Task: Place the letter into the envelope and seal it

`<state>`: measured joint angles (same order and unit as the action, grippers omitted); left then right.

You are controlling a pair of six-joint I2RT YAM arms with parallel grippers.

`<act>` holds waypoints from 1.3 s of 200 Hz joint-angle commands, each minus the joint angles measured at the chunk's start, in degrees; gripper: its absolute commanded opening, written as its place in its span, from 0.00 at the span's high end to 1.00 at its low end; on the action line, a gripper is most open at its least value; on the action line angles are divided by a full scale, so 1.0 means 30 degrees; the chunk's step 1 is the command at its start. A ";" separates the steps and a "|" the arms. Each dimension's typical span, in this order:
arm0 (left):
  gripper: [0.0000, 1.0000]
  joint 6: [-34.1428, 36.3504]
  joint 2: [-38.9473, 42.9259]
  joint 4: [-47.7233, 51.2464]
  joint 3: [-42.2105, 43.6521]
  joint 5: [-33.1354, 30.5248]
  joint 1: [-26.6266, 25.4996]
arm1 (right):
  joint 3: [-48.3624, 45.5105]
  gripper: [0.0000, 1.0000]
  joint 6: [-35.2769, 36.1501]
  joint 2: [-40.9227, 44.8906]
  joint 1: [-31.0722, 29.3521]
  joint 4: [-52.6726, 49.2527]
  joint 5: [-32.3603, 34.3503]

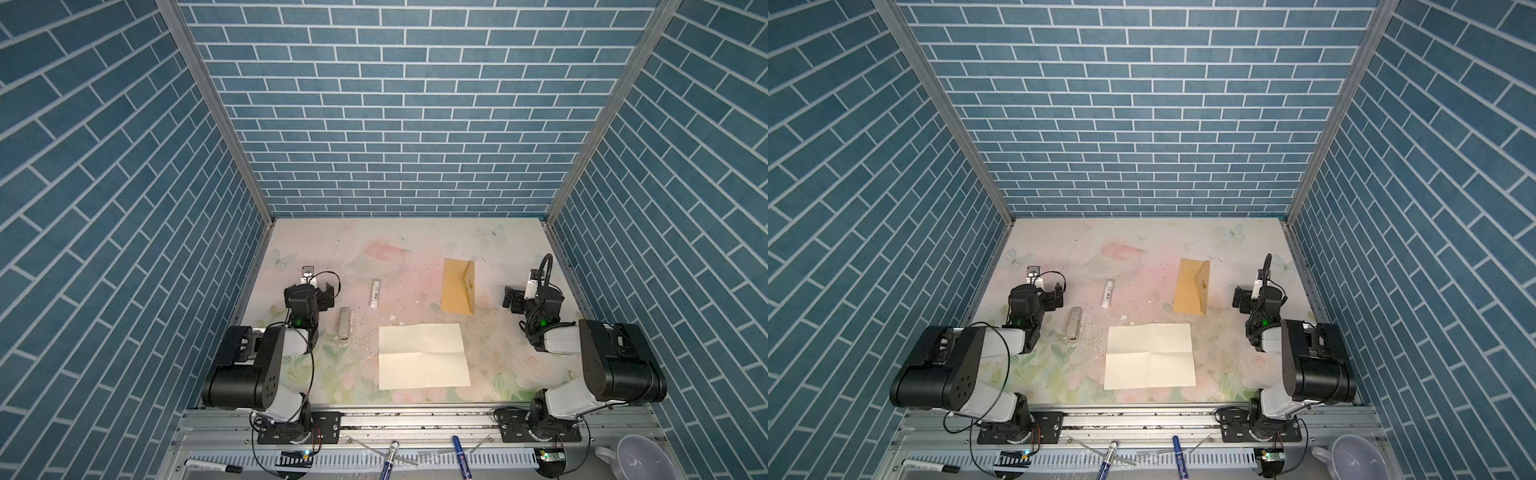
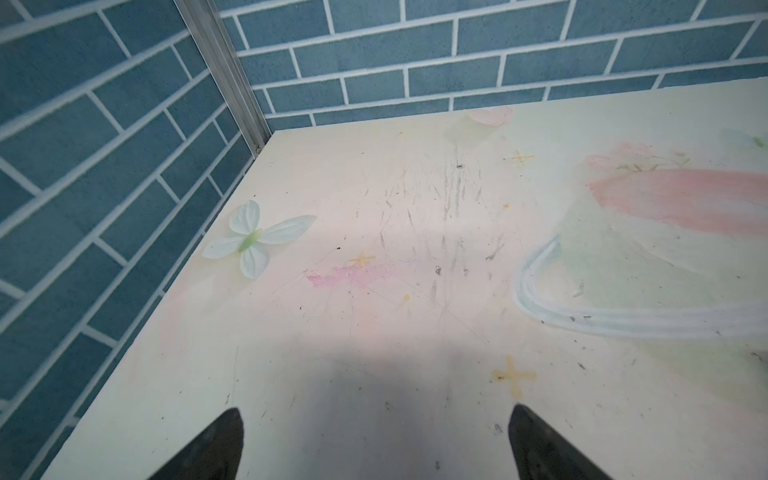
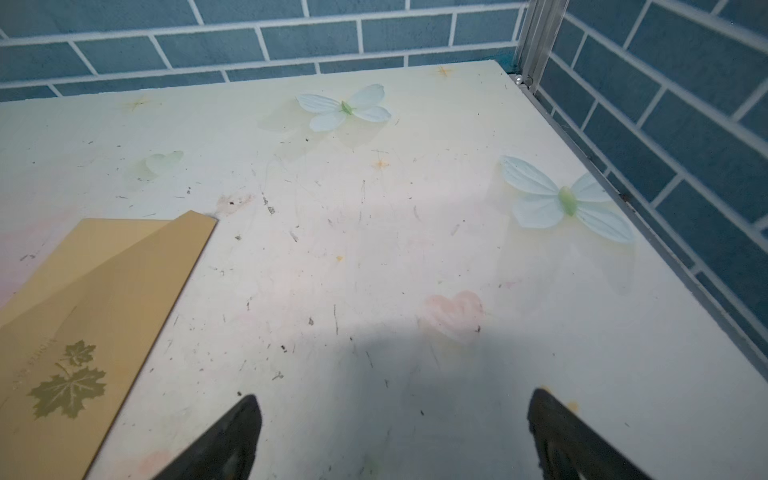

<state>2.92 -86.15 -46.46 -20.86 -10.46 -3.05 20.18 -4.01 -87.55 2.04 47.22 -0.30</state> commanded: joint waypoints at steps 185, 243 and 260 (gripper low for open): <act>0.00 0.0258 -0.0200 -0.0569 -0.0438 -0.0194 -0.0148 | 0.0854 0.01 0.0485 -0.0271 0.0139 0.0666 0.0188; 0.00 0.0258 -0.0200 -0.0567 -0.0429 -0.0189 -0.0156 | 0.0772 0.01 0.0552 -0.0259 0.0112 0.0794 0.0370; 0.00 0.0229 -0.0228 -0.0462 -0.0503 -0.0118 -0.0156 | 0.0771 0.01 0.0559 -0.0243 0.0110 0.0783 0.0362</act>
<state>3.33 -86.17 -47.46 -21.30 -10.50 -3.29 20.18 -4.01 -87.57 2.31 47.66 -0.01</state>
